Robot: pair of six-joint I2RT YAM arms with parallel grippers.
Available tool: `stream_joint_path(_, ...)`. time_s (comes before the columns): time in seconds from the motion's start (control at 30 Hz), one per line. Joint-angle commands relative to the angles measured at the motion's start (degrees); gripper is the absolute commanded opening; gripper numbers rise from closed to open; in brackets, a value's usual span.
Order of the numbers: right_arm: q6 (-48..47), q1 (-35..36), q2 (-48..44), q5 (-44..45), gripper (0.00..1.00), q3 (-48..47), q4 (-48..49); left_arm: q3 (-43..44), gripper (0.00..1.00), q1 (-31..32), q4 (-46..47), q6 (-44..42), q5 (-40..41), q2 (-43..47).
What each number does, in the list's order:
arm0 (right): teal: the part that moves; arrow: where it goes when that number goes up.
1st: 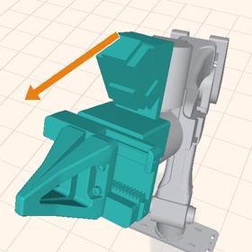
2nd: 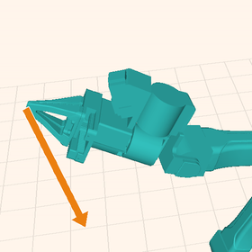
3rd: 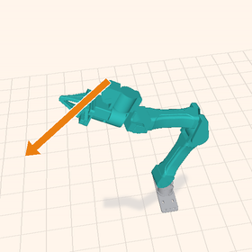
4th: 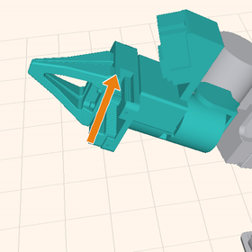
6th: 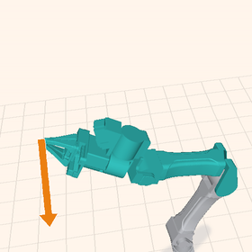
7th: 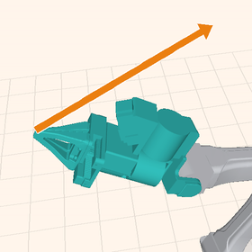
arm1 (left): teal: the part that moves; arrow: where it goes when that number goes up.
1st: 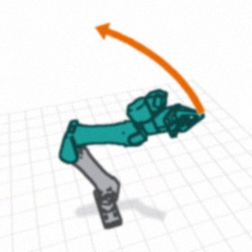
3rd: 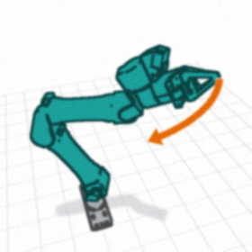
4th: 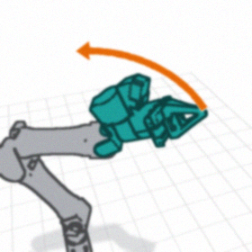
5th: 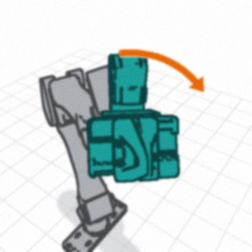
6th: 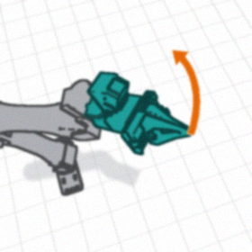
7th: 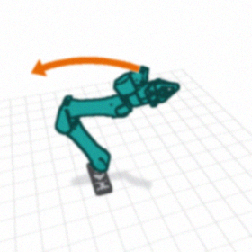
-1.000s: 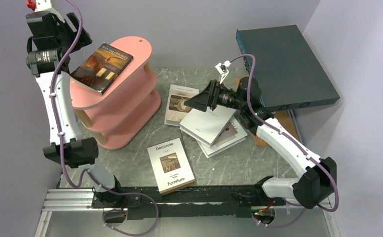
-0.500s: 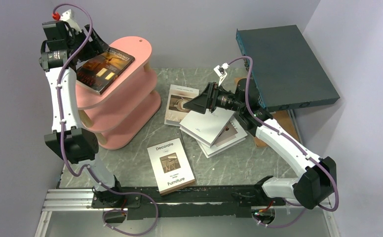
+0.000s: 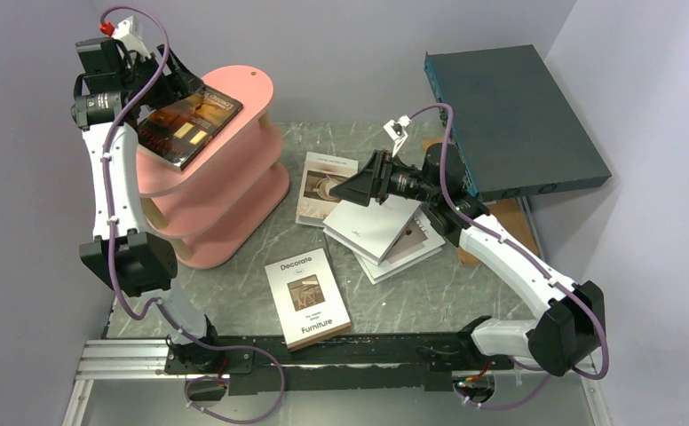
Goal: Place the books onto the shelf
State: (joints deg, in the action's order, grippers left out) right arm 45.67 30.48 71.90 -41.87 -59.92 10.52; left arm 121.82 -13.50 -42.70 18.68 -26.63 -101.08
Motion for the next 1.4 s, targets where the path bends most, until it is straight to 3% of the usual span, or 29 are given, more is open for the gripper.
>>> stream_joint_path(0.0, 1.7, 0.3, -1.6, -0.5, 1.00, 1.0, 3.8, -0.1, 0.81, 0.6, 1.6, 0.6, -7.0, 3.3)
stream_joint_path(0.47, 1.7, 0.5, -1.4, -0.3, 1.00, 2.0, 4.0, 0.8, 0.82, 1.8, 2.5, 2.5, -15.9, 2.7)
stream_joint_path(0.9, 1.5, 0.6, -0.5, -0.9, 1.00, 1.3, 4.3, 1.3, 0.89, 2.5, 1.6, 1.2, -10.1, 3.8)
stream_joint_path(1.13, 1.4, 0.9, 0.1, -1.0, 1.00, 1.0, 4.2, 0.6, 0.92, 2.5, 1.2, 1.3, 4.1, 6.9)
stream_joint_path(1.37, 1.7, 1.0, 1.0, -1.5, 1.00, 0.7, 5.1, -1.6, 0.94, 2.6, 3.4, 0.3, 23.1, 17.9)
